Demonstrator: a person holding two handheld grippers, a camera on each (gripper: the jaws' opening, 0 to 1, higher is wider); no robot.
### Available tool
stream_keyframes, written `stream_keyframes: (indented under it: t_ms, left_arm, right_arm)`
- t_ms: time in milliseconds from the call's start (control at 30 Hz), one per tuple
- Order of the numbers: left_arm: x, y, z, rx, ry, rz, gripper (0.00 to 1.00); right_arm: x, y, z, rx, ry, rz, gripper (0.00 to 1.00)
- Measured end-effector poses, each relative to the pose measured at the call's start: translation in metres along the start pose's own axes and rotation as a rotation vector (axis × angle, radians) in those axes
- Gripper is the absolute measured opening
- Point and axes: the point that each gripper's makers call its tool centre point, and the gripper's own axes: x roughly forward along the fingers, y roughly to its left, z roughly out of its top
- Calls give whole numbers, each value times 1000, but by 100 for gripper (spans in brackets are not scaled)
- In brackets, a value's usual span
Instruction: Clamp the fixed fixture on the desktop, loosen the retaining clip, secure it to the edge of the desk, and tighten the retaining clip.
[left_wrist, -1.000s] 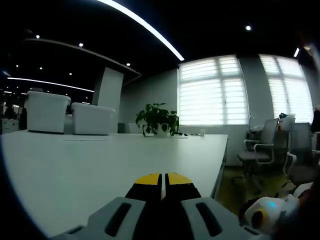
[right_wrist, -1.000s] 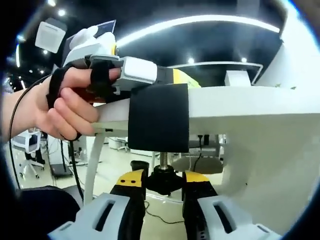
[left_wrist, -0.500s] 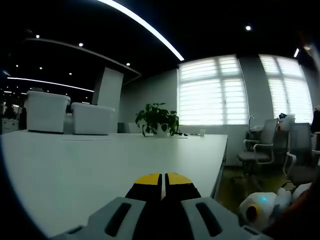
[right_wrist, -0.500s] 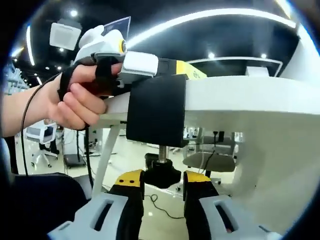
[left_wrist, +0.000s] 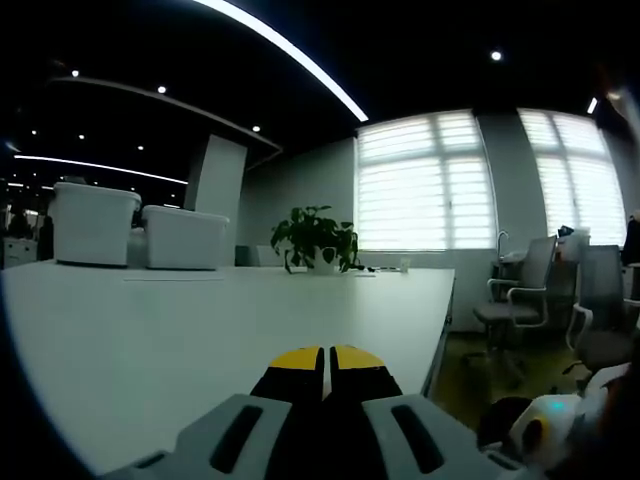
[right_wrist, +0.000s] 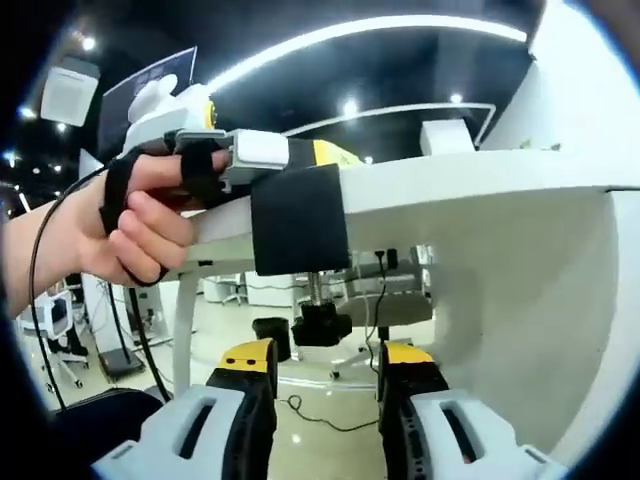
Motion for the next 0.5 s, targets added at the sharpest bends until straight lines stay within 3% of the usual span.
stream_keyframes:
  t_ms: [167, 333, 500]
  left_arm:
    - [0, 0, 0, -4, 0, 2, 3]
    - [0, 0, 0, -1, 0, 2, 3]
    - [0, 0, 0, 1, 0, 2, 3]
  right_arm:
    - [10, 9, 1, -20, -3, 16, 30]
    - [8, 0, 1, 24, -21, 7, 23]
    - [10, 5, 0, 11, -10, 63, 21]
